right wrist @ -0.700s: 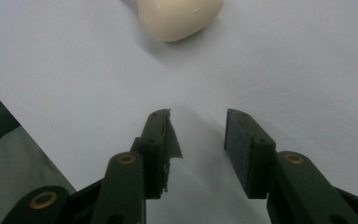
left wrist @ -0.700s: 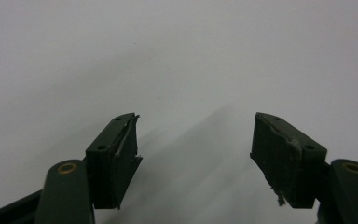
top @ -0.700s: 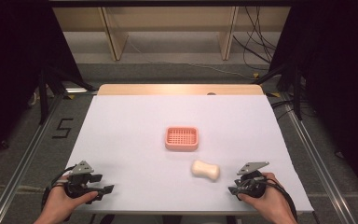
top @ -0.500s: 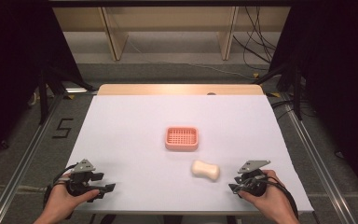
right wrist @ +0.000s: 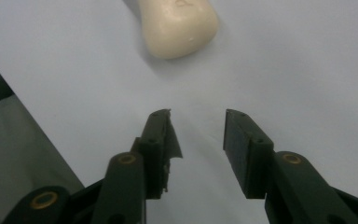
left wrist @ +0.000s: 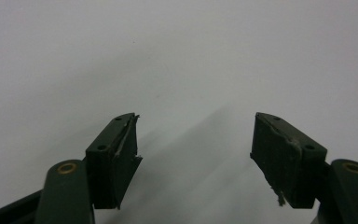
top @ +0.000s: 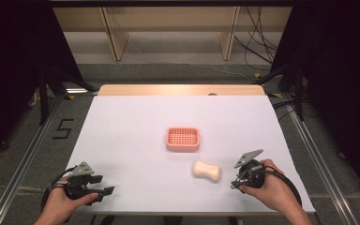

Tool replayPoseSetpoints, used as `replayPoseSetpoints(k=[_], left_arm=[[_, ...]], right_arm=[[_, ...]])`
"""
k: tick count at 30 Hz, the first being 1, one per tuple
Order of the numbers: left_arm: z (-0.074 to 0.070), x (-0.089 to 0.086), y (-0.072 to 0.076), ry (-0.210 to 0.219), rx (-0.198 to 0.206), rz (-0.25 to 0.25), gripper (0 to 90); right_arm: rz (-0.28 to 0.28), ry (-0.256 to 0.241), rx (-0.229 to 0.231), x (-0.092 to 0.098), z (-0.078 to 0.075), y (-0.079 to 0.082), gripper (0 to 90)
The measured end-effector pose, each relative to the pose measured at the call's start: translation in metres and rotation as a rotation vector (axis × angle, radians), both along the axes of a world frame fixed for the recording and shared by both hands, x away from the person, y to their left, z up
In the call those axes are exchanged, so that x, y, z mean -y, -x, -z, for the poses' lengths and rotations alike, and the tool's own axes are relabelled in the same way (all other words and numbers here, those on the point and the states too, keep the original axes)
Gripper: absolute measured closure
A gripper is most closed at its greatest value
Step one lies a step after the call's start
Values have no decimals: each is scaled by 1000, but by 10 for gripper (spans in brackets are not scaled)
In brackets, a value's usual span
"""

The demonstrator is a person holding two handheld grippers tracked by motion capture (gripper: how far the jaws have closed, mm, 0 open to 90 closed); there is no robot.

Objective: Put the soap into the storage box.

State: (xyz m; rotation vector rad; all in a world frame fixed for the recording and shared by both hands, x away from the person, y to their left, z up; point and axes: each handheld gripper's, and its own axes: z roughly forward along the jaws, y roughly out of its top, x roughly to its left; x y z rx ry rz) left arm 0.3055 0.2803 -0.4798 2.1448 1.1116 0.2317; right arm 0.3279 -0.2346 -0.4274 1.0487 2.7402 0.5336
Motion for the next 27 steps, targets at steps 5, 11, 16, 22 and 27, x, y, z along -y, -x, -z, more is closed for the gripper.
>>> replayPoseSetpoints(k=[5, 11, 16, 22, 27], left_arm=[[-1, 0, -1, -8, 2, 14, 308], [1, 0, -2, -10, -3, 6, 308], [1, 2, -2, 1, -5, 0, 308], [0, 0, -2, -10, 1, 9, 307], [-1, 1, -2, -3, -2, 24, 306]], right_arm=[[-57, 41, -47, -3, -5, -11, 555], [-92, 74, -93, -11, -6, -26, 504], [-133, 140, -130, -23, -5, -37, 478], [-154, 144, -153, -35, -10, -47, 470], [-184, 165, -159, -44, -11, -54, 457]])
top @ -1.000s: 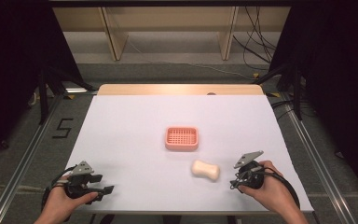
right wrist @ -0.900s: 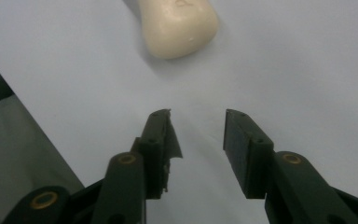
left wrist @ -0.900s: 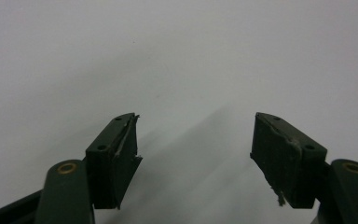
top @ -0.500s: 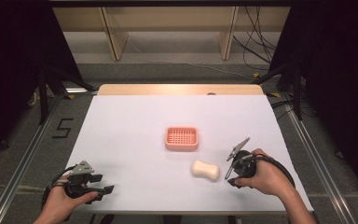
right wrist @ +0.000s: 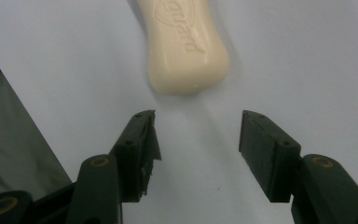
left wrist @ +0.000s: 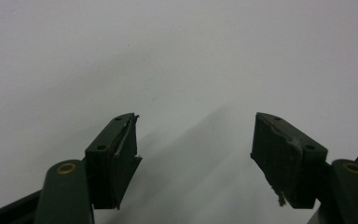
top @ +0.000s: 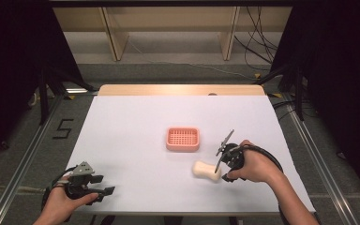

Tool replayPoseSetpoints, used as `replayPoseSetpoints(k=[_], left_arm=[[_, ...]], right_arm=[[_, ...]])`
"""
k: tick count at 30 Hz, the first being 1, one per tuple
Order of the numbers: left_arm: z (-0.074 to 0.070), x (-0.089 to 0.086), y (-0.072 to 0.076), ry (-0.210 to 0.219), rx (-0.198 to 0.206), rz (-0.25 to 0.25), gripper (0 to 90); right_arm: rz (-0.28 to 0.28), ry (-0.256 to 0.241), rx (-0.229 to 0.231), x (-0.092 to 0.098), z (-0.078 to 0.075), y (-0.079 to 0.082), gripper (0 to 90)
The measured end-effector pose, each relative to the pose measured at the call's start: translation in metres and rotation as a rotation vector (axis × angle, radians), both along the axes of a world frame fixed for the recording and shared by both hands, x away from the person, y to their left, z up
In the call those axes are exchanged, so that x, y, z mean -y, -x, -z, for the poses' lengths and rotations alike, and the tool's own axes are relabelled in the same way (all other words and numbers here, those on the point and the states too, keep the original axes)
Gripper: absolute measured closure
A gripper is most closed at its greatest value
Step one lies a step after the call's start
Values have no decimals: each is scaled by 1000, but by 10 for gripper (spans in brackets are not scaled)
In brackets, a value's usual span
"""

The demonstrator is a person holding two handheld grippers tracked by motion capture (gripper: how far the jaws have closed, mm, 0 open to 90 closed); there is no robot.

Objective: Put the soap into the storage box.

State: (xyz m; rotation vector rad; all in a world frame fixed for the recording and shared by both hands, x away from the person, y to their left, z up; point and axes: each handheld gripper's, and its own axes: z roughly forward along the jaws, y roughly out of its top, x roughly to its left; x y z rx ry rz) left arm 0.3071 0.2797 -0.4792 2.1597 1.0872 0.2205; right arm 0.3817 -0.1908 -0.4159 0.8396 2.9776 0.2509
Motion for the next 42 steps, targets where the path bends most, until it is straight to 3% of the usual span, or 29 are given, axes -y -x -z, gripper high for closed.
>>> replayPoseSetpoints(k=[4, 6, 7, 27, 34, 35, 41, 42], left_arm=[[0, 1, 0, -6, 3, -5, 306], [0, 1, 0, -6, 3, -5, 306], [1, 1, 0, -5, 4, -10, 306], [0, 1, 0, -3, 1, -3, 304], [0, 0, 0, -1, -2, -3, 304], [1, 0, 0, -1, -2, -3, 303], [1, 0, 0, -2, -1, 0, 304], [1, 0, 0, -2, -1, 0, 304]], right_arm=[[-23, -1, -5, -7, 2, -5, 448], [1, 12, -10, -12, 2, -5, 447], [-38, 7, -7, -13, 2, -8, 445], [-100, 65, -28, -46, 6, -24, 410], [-149, 51, -27, -51, 13, -30, 403], [-128, 54, -36, -53, 13, -29, 402], [-131, 47, -52, -58, 19, -32, 394], [-183, 55, -34, -57, 20, -35, 393]])
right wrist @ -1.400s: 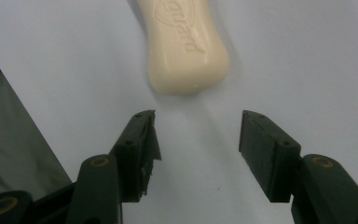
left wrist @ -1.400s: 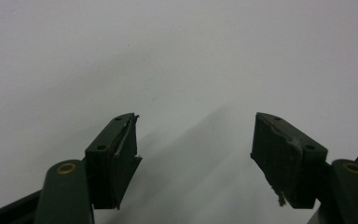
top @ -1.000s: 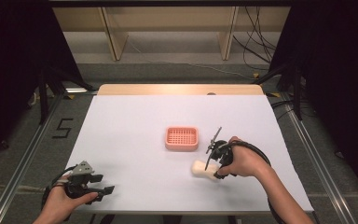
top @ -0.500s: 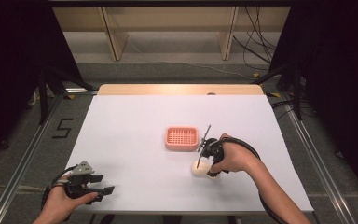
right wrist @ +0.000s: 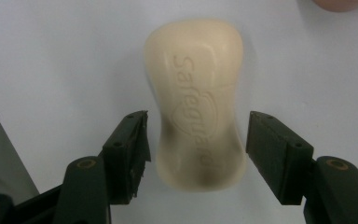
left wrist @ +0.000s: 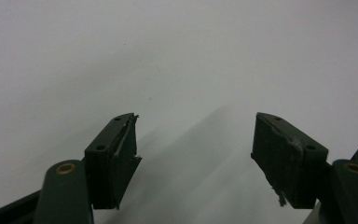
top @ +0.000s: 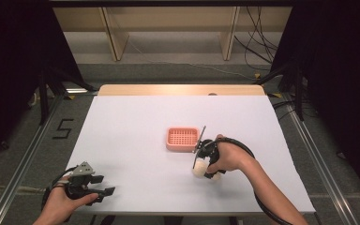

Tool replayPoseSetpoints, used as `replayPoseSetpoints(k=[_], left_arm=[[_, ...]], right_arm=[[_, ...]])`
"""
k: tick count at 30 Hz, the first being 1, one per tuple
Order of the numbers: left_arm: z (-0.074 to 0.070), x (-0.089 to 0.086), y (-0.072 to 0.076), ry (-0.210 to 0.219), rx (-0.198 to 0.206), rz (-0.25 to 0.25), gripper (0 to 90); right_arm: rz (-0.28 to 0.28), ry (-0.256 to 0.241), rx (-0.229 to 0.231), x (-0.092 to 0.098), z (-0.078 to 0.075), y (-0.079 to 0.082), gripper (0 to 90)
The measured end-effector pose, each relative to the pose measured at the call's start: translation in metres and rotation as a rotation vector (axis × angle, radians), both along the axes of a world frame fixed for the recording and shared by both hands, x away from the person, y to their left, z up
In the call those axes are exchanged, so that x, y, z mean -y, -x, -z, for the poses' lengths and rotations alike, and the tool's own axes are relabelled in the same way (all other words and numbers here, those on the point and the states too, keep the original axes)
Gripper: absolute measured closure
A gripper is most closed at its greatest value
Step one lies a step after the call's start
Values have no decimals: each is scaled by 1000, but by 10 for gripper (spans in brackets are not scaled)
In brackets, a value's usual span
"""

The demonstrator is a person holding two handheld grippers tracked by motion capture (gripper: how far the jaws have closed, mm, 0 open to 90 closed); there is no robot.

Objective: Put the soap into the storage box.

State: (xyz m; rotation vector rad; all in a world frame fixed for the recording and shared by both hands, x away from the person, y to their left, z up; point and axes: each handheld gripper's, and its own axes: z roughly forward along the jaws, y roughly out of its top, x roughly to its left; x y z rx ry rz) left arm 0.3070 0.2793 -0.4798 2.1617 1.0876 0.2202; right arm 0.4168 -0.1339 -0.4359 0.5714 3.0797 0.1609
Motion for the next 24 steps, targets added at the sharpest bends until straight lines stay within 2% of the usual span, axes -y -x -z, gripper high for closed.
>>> replayPoseSetpoints(k=[2, 3, 4, 5, 7, 8, 14, 16, 17, 20, 24], left_arm=[[0, 0, 0, 0, 0, 0, 304], [0, 0, 0, 0, 0, 0, 304], [0, 0, 0, 1, -1, 1, 304], [0, 0, 0, 0, -1, 1, 304], [0, 0, 0, 1, -2, 1, 304], [0, 0, 0, 5, 0, 1, 304], [0, 0, 0, 0, -1, 1, 304], [0, 0, 0, 6, -3, 8, 304], [0, 0, 0, 6, -4, 9, 303], [0, 0, 0, 6, -5, 9, 304], [0, 0, 0, 3, -7, 12, 304]], right_arm=[[33, 0, -17, -2, 1, 2, 392], [24, 11, -12, -2, 2, 0, 391], [-19, 9, -5, -2, 4, -3, 391], [4, 15, -11, -3, 5, -2, 391], [-28, 7, -15, -3, 8, -4, 390], [-8, 21, -16, -4, 9, -3, 389], [-27, 28, -24, -6, 13, -5, 392], [-4, 40, -42, -9, 13, -4, 393], [-34, 43, -25, -8, 15, -6, 396], [-22, 52, -42, -11, 16, -5, 407], [-37, 57, -46, -12, 19, -6, 424]])
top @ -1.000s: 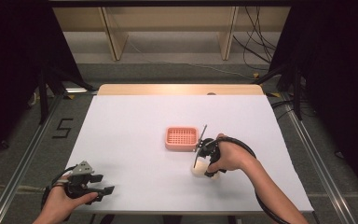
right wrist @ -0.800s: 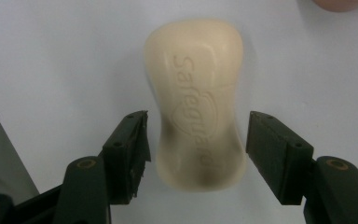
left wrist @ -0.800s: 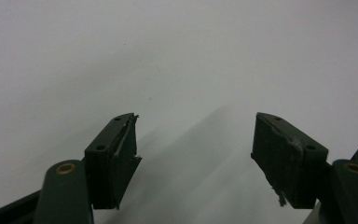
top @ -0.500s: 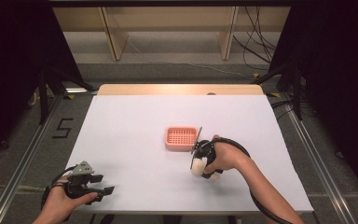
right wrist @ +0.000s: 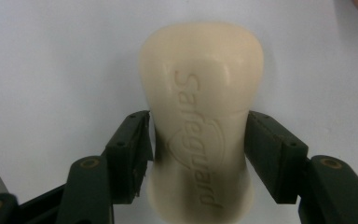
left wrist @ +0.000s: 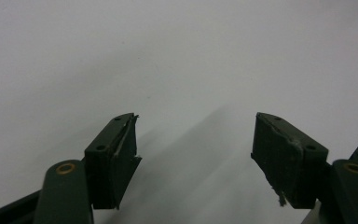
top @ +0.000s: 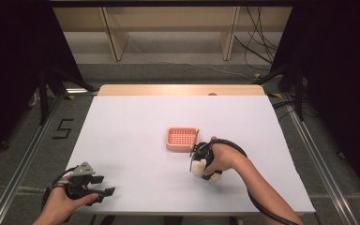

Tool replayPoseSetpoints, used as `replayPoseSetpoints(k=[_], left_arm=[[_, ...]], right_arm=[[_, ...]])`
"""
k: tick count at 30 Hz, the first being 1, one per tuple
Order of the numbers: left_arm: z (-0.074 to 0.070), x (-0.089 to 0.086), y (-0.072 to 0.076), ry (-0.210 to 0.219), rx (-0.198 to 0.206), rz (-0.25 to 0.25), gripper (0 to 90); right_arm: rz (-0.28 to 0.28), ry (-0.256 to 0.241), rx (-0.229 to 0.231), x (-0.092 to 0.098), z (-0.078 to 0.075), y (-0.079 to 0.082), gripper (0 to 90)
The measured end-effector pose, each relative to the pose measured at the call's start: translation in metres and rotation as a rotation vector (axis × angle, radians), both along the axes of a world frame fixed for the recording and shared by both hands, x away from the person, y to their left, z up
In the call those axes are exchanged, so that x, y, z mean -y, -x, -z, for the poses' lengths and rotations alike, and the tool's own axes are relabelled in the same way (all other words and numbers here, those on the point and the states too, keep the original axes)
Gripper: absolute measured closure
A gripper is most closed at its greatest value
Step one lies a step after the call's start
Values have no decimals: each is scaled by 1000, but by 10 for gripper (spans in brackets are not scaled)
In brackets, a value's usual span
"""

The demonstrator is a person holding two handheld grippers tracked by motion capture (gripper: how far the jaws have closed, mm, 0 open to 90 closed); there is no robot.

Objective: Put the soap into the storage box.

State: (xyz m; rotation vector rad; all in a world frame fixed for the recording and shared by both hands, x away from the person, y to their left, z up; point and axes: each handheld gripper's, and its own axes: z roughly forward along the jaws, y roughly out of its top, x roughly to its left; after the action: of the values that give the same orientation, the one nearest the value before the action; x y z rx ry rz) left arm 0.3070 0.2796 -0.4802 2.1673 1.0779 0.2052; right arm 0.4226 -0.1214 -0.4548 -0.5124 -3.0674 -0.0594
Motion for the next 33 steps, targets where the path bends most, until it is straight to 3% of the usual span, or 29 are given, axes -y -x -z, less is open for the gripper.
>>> replayPoseSetpoints(k=[5, 7, 12, 25, 27, 31, 32, 33], left_arm=[[1, 1, 0, -6, 2, -11, 304], [1, 1, 0, -6, 2, -11, 304], [1, 1, 0, 12, -7, -10, 304], [2, 1, 0, -1, -15, -11, 303], [2, 1, -1, -3, -14, -10, 303], [1, 1, 0, 0, -13, -9, 303], [2, 1, 0, -1, -12, -11, 303], [2, 1, 0, -1, -12, -11, 303]], right_arm=[[-10, 8, -7, -1, 1, -2, 462], [-40, 4, 2, 0, 2, -4, 471], [-15, 4, -10, -2, 0, -3, 494], [-8, -18, -9, 2, -6, -1, 503], [-40, -22, -2, 4, -7, -2, 503], [-52, -38, 2, 5, -10, -1, 503], [-31, -34, 4, 5, -12, 0, 503], [-57, -44, 1, 5, -13, -1, 503]])
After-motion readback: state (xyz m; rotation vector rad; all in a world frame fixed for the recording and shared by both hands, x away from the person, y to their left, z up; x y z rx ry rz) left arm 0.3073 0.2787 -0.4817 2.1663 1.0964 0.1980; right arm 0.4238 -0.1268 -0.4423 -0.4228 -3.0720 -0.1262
